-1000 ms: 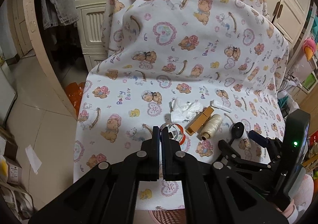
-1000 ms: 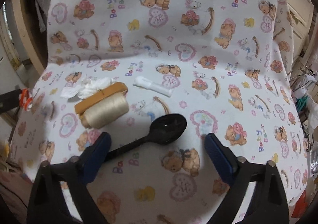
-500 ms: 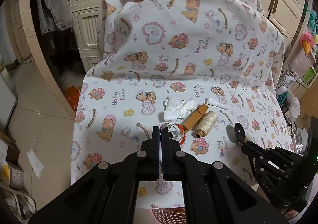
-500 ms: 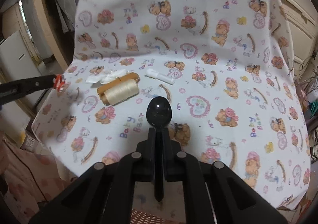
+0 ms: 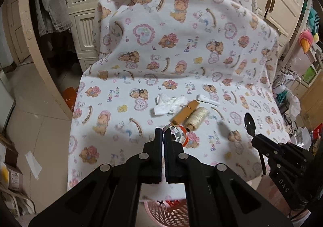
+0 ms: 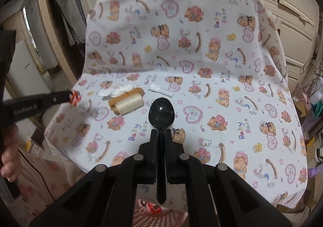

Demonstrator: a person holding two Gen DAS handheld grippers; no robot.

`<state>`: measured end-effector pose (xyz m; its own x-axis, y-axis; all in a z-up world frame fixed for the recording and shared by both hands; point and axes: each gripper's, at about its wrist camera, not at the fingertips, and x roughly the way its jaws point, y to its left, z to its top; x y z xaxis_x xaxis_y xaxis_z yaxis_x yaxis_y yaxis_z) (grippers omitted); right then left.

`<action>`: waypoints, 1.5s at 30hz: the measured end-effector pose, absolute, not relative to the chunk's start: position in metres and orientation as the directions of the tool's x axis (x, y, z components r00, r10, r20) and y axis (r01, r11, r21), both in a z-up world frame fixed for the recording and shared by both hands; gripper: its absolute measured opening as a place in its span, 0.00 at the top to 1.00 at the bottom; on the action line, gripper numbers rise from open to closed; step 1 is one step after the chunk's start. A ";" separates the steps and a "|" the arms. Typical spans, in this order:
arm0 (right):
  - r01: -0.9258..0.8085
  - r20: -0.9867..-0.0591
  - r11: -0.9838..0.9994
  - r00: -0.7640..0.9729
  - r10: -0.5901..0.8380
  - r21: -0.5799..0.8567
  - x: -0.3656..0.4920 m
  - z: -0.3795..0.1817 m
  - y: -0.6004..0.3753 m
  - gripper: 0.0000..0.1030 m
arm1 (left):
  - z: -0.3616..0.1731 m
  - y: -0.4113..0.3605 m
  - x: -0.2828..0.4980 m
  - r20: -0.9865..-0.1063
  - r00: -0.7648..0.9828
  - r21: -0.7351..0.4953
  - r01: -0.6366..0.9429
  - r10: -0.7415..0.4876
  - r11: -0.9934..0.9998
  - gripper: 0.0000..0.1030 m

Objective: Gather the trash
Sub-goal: 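Carry the red-and-white item and black spoon down over the pink wastebasket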

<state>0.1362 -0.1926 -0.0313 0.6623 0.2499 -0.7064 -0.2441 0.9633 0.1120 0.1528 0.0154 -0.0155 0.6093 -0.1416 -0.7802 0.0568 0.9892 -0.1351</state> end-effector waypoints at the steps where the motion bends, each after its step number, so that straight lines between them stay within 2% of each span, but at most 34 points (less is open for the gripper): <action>1: -0.245 -0.702 0.964 0.668 0.246 0.105 0.135 -0.028 -0.190 0.95 | -0.011 0.012 0.149 -0.780 0.608 -0.131 0.071 -0.147 0.989 0.99; 4: -0.251 -0.688 0.962 0.681 0.253 0.106 0.122 -0.009 -0.186 0.95 | 0.006 0.000 0.138 -0.786 0.603 -0.093 0.105 -0.138 0.990 0.99; 8: -0.236 -0.723 0.961 0.638 0.266 0.146 0.104 0.011 -0.181 0.95 | 0.017 -0.011 0.117 -0.815 0.561 -0.096 0.119 -0.147 0.988 0.99; 13: -0.223 -0.718 0.955 0.631 0.295 0.197 0.071 0.015 -0.177 0.95 | 0.005 -0.013 0.094 -0.848 0.489 -0.162 0.124 -0.203 0.979 0.99; 23: -0.162 -0.783 0.962 0.559 0.272 0.218 0.056 -0.039 -0.181 0.95 | -0.058 -0.016 0.078 -0.909 0.364 -0.170 0.121 -0.203 0.978 0.99; 35: -0.204 -0.835 0.940 0.435 0.337 0.273 0.058 -0.073 -0.170 0.95 | -0.098 -0.016 0.083 -0.952 0.227 -0.183 0.110 -0.204 0.977 0.99; 45: -0.152 -0.903 0.955 0.316 0.290 0.253 0.083 -0.131 -0.161 0.95 | -0.137 -0.026 0.093 -0.966 0.171 -0.181 0.077 -0.192 0.980 0.99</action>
